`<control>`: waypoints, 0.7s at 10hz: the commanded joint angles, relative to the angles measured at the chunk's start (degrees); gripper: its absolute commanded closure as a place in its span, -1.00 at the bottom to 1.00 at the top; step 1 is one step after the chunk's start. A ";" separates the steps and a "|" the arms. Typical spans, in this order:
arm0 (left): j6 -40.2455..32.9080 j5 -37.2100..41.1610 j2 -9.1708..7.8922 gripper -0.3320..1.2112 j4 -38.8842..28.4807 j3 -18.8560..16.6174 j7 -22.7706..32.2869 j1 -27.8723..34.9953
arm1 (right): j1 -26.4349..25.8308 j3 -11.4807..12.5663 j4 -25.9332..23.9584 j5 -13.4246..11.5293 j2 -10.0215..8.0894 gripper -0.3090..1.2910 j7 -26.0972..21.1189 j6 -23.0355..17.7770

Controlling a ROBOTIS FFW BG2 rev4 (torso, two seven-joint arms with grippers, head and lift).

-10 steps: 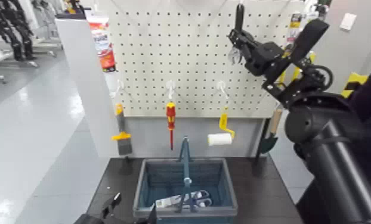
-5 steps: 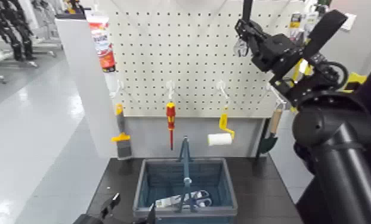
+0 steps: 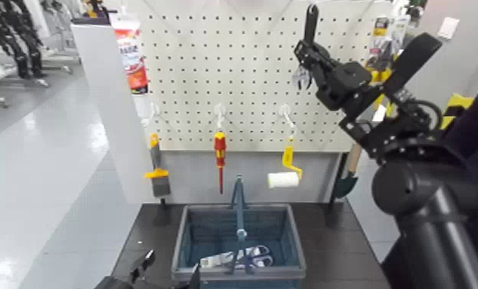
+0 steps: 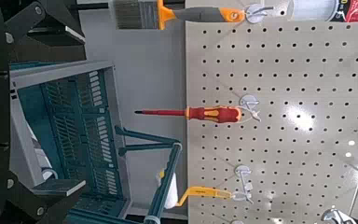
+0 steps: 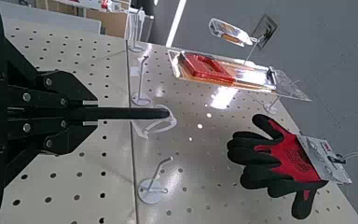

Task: Put the black wrench into the crate.

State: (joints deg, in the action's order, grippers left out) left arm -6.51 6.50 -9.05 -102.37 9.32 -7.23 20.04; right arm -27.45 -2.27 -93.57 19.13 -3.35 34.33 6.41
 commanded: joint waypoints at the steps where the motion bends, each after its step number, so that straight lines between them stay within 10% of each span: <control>1: 0.09 0.00 -0.36 -0.29 -0.02 0.26 0.02 0.00 | 6.62 0.08 -3.29 1.70 1.15 0.82 -1.19 2.29; 7: 0.27 0.09 -0.62 -0.29 -0.11 0.61 0.11 0.00 | 18.04 0.69 -4.08 1.96 1.32 0.82 -2.86 8.35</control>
State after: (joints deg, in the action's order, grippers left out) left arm -6.25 6.59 -9.62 -102.48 9.87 -7.11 20.04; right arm -10.04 -1.51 -98.22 21.18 -1.94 31.46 14.44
